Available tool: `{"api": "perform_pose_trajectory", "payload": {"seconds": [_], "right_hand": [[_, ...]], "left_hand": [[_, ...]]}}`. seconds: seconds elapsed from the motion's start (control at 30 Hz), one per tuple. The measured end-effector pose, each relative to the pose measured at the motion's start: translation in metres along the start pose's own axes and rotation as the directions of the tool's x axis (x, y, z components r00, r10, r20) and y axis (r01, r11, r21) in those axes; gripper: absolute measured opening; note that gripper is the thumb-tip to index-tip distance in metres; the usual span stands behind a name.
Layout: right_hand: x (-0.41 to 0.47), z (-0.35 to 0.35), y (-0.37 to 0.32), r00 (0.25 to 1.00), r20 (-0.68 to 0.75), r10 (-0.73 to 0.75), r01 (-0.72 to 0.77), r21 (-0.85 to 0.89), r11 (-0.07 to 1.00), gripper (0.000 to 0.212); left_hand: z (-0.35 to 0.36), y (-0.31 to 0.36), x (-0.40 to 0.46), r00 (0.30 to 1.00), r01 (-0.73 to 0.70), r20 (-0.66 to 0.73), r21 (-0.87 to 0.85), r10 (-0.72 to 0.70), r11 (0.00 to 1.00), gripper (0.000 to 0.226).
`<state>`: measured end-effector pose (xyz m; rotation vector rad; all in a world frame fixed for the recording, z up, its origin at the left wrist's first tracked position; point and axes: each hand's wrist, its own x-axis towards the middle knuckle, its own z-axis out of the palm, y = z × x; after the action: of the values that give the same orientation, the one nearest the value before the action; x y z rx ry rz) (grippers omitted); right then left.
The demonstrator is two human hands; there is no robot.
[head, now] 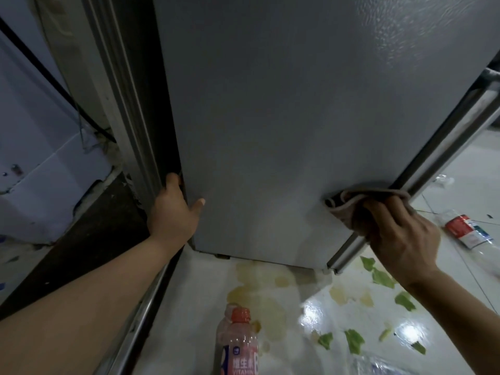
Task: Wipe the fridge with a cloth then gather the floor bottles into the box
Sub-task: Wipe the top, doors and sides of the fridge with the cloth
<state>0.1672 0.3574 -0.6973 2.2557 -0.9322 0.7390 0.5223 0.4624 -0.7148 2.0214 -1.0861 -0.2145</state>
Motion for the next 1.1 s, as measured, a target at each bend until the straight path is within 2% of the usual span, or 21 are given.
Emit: {"api": "perform_pose_trajectory", "payload": {"seconds": [0.1, 0.17, 0.27, 0.33, 0.4, 0.47, 0.53, 0.63, 0.7, 0.77, 0.83, 0.87, 0.93, 1.0, 1.1], "right_hand": [[-0.006, 0.010, -0.007, 0.999, -0.039, 0.018, -0.018, -0.011, 1.000, 0.024], [-0.021, 0.021, -0.014, 0.996, -0.012, -0.093, 0.093, 0.004, 0.996, 0.022], [-0.047, 0.039, -0.029, 0.965, 0.107, -0.241, 0.236, 0.061, 0.970, 0.022], [-0.054, 0.046, -0.039, 0.958, 0.202, -0.204, 0.190, 0.086, 0.978, 0.024], [-0.051, 0.046, -0.042, 0.948, 0.278, -0.155, 0.128, 0.115, 0.985, 0.034], [-0.040, 0.040, -0.041, 0.966, 0.239, -0.102, 0.068, 0.146, 0.987, 0.031], [-0.024, 0.034, -0.045, 0.990, 0.138, 0.020, -0.046, 0.185, 0.982, 0.022], [-0.011, 0.035, -0.057, 0.987, 0.066, 0.149, -0.158, 0.181, 0.971, 0.027], [-0.015, 0.043, -0.064, 0.995, 0.048, 0.085, -0.091, 0.145, 0.985, 0.028], [-0.023, 0.054, -0.069, 0.995, 0.029, -0.093, 0.088, 0.141, 0.986, 0.024], [-0.032, 0.065, -0.077, 0.956, 0.046, -0.290, 0.279, 0.165, 0.946, 0.024], [-0.034, 0.069, -0.083, 0.935, 0.075, -0.347, 0.329, 0.186, 0.926, 0.024], [-0.032, 0.071, -0.091, 0.924, 0.135, -0.357, 0.323, 0.222, 0.920, 0.027], [-0.024, 0.065, -0.092, 0.945, 0.149, -0.292, 0.249, 0.252, 0.935, 0.034], [0.001, 0.054, -0.094, 0.983, 0.057, -0.176, 0.154, 0.278, 0.948, 0.034]], "left_hand": [[0.002, -0.002, 0.000, 1.000, -0.009, -0.006, -0.018, 0.009, 1.000, 0.046], [0.003, -0.004, -0.001, 1.000, -0.016, -0.015, -0.041, 0.015, 0.999, 0.045], [0.004, -0.006, -0.003, 0.999, -0.024, -0.028, -0.071, 0.022, 0.997, 0.045], [0.005, -0.008, -0.002, 1.000, 0.003, -0.003, -0.096, -0.003, 0.995, 0.046], [0.008, -0.013, -0.004, 0.998, 0.055, 0.037, -0.097, -0.051, 0.994, 0.048], [0.012, -0.018, -0.007, 0.993, 0.099, 0.064, -0.073, -0.095, 0.992, 0.049], [0.017, -0.022, -0.010, 0.991, 0.114, 0.082, -0.068, -0.108, 0.991, 0.045], [0.021, -0.025, -0.006, 0.994, 0.089, 0.075, -0.053, -0.085, 0.995, 0.038], [0.020, -0.027, -0.003, 0.995, 0.068, 0.082, -0.037, -0.065, 0.997, 0.036], [0.019, -0.030, -0.001, 0.995, 0.056, 0.088, -0.025, -0.053, 0.998, 0.037], [0.019, -0.032, 0.000, 0.995, 0.053, 0.086, -0.029, -0.050, 0.998, 0.036], [0.018, -0.031, 0.000, 0.995, 0.050, 0.088, -0.037, -0.046, 0.998, 0.036], [0.016, -0.031, 0.001, 0.994, 0.054, 0.102, -0.048, -0.049, 0.997, 0.035], [0.014, -0.032, 0.001, 0.992, 0.058, 0.118, -0.065, -0.051, 0.996, 0.034], [0.010, -0.033, 0.001, 0.993, 0.057, 0.110, -0.085, -0.047, 0.995, 0.029]]}}
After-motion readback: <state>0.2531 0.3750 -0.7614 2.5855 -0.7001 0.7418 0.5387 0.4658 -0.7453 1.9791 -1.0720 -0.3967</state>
